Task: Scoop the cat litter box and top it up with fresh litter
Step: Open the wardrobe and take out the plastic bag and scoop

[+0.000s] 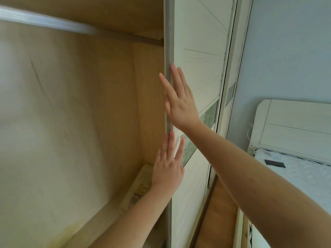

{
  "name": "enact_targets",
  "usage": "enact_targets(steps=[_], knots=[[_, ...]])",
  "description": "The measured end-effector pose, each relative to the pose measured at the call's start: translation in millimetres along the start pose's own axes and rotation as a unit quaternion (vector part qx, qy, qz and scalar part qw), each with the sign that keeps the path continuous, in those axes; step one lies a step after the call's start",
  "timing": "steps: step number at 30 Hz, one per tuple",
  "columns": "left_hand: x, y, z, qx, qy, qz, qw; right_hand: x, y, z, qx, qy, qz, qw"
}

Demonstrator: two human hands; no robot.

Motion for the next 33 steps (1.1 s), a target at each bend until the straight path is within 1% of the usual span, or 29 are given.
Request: enact_targets(steps=[3,8,18,24,33], knots=[[4,-18,19,0.002,-0.013,0.024,1.0,28,3,13,0.019,-0.006,0.007,1.0],[12,-45,49,0.008,-0.024,0.042,0.999,69,5,30,0.042,-0.016,0.01,0.999],[26,-98,100,0.003,0.0,0.071,0.997,144,8,60,0.042,0.015,0.034,0.998],[37,-130,134,-0.03,-0.012,0.076,0.997,188,10,79,0.022,0.032,0.048,0.998],[45,-133,150,-0.031,-0.009,0.047,0.998,202,12,86,0.029,-0.001,0.018,0.999]])
Point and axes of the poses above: each hand's wrist, its own y-axis away from the middle knuckle, its own z-axis out of the palm, x = y × z, the point moved 7 cm from there along -y, towards the middle knuckle, and after that the axes turned 10 degrees about x, right-handed, at the moved point
